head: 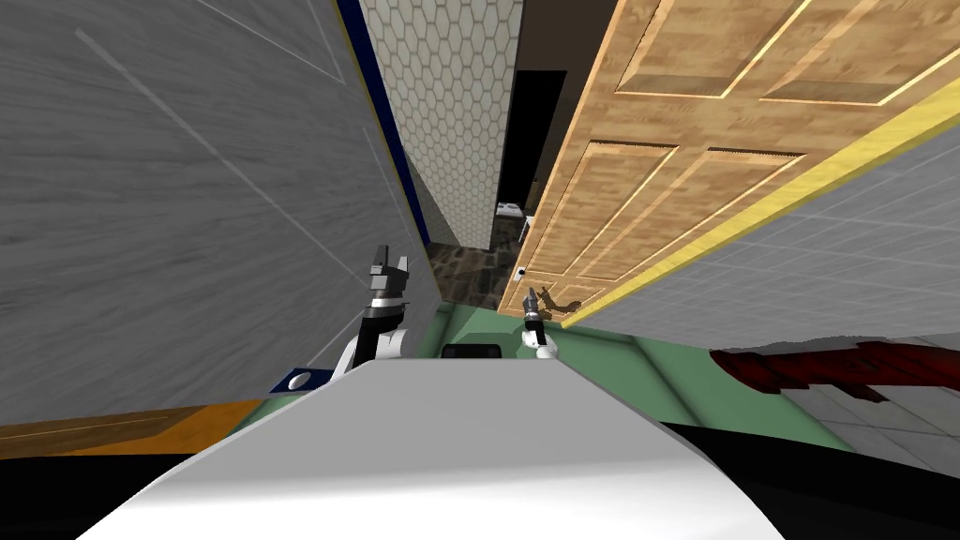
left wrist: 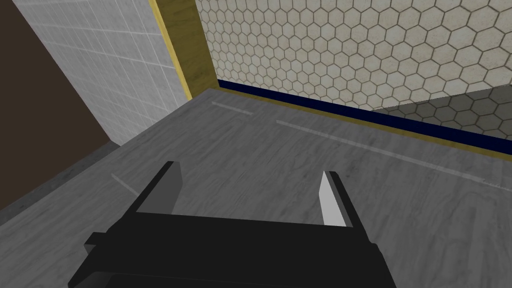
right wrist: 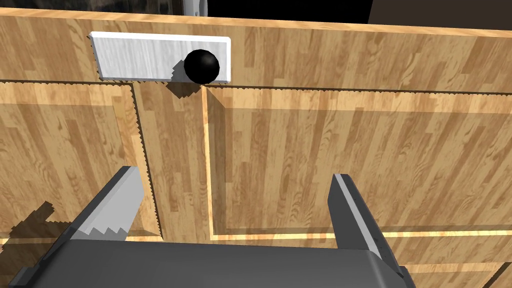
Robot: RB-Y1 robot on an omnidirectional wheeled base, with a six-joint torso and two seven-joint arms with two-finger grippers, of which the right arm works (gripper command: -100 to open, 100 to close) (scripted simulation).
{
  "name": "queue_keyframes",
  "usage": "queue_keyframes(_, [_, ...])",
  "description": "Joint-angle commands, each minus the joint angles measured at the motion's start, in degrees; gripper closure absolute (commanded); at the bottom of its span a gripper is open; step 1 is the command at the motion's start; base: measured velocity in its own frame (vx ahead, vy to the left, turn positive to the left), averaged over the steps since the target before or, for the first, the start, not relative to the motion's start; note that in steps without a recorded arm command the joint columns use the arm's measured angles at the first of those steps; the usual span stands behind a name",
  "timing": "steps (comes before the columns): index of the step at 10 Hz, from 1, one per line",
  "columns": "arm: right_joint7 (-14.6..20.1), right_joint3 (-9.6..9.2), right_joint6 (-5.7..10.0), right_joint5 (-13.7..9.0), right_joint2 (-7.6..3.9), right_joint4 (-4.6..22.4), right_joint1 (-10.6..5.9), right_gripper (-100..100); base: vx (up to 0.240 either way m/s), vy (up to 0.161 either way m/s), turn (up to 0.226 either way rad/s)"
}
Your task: Pull the door open
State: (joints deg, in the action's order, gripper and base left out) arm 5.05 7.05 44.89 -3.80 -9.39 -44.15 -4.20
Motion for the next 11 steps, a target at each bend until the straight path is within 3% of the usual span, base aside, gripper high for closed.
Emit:
queue_keyframes(1, [0.04,0.25,0.64,-0.28,-0.17,2.62,-1.22,-100,0.097,-0.011,0.019])
queue_keyframes(9, [0.31,1.29,3.14,-1.49,-0.89,13.54,-5.87,-100,0.117,-0.016,0.022])
queue_keyframes(11, [0.72,1.51,3.15,-1.64,-1.43,13.05,-5.30,-100,0.077,-0.018,0.046])
